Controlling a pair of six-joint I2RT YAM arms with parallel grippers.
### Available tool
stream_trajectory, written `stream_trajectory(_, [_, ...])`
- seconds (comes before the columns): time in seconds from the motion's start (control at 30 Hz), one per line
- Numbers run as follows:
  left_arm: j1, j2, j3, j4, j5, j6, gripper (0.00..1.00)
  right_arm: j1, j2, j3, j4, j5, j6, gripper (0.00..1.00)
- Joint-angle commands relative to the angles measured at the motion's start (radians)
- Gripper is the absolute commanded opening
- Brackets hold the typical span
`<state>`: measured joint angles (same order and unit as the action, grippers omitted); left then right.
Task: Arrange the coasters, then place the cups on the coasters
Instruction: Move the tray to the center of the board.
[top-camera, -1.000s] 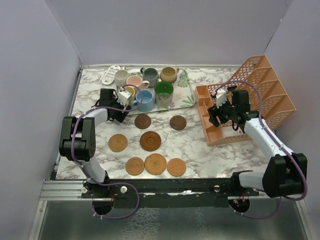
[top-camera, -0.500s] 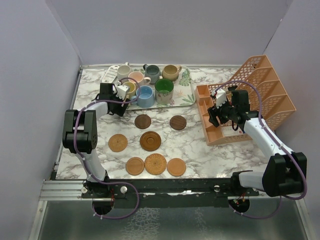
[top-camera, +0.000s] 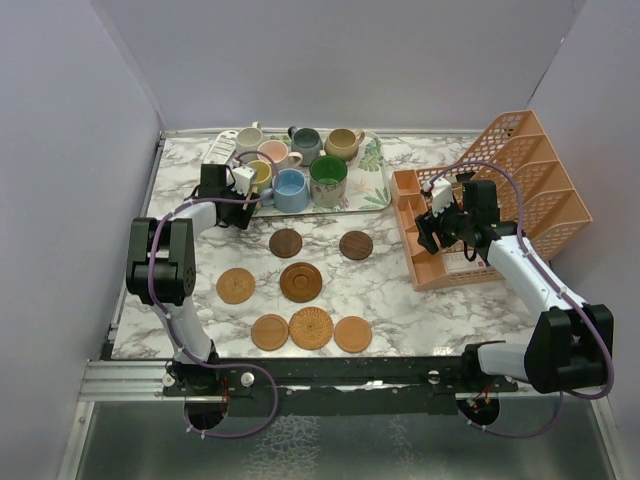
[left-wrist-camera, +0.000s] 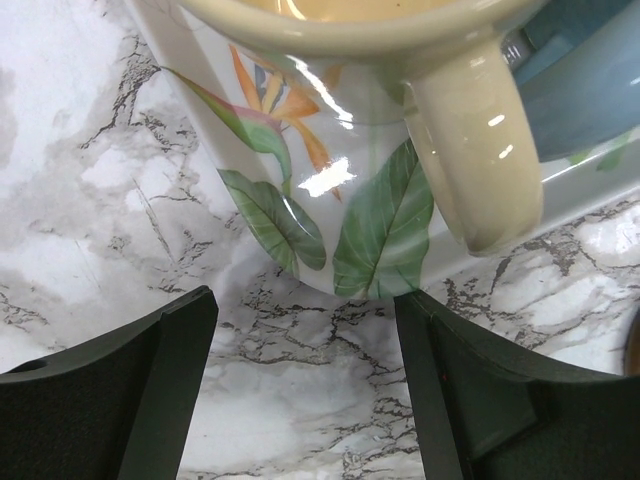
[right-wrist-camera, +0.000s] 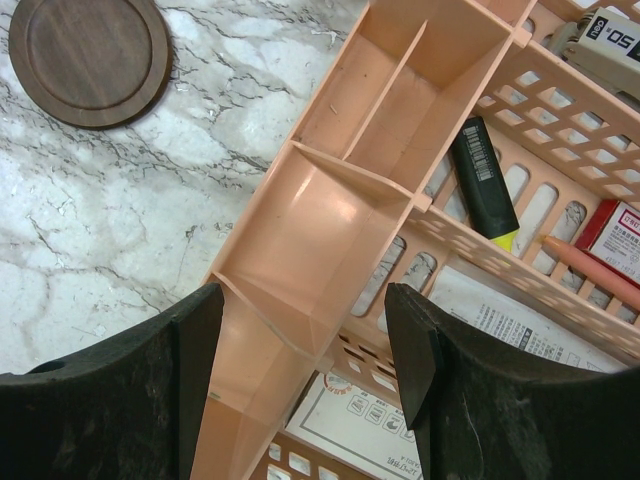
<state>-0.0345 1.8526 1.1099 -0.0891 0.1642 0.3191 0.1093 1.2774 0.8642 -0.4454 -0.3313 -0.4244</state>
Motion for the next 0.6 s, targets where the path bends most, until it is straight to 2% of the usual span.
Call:
stream_trajectory(0.0, [-0.004,-0.102,-0.019,-0.019,0.05,-0.009,0.76,-0.006,-0.015,-0.009,0.007,-0.003,-0.012,0.66])
stream_trajectory(0.2, [-0.008,-0.295,-0.103,-0.143,0.162,0.01,0.76,-0.006,-0.025,-0.004,0.0,-0.036,-0.013,0.66])
stream_trajectory(0.33, [-0.053,-0.384,-0.14,-0.224,0.233,0.067,0.76,-0.005,-0.033,0.0,-0.004,-0.054,-0.014,0.66])
stream_trajectory(0.43, [-0.141,-0.44,-0.173,-0.254,0.239,0.139,0.76,-0.005,-0.039,0.0,-0.004,-0.058,-0.011,0.66])
stream_trajectory(0.57, [-0.318,-0.487,-0.212,-0.281,0.255,0.235,0.76,-0.005,-0.039,0.0,-0.003,-0.052,-0.011,0.67])
